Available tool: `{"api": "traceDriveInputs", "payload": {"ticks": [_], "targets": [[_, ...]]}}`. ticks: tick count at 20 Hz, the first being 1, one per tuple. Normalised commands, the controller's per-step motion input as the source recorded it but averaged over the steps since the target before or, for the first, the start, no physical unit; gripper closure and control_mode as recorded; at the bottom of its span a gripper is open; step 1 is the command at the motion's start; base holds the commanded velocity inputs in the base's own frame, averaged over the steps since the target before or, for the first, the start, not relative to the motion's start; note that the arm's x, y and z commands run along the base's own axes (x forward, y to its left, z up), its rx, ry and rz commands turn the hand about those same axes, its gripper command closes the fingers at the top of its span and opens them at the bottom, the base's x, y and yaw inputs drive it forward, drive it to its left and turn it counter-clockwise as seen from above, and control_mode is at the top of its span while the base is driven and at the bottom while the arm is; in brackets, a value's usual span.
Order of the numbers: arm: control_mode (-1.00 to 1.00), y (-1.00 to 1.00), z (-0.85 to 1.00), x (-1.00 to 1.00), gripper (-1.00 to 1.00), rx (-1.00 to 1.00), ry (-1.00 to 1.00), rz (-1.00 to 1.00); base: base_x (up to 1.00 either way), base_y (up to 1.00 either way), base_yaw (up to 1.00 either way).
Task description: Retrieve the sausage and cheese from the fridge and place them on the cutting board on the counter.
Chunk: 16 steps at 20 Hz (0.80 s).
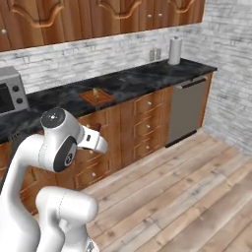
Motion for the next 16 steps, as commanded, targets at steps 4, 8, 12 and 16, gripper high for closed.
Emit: {"api": "traceDriveInputs", "payload": {"ticks": [4,8,12,16], "targets": [[1.0,0.0,0.0,0.0,1.0,0.0,0.0,0.0,0.86,-0.16,0.15],[1.0,0.0,0.0,0.0,1.0,0.0,0.0,0.0,0.85,-0.12,0.19],[1.0,0.0,0.0,0.0,1.0,0.0,0.0,0.0,0.82,-0.11,0.21],[1.0,0.0,0.0,0.0,1.0,0.0,0.0,0.0,0.81,-0.09,0.2]]}}
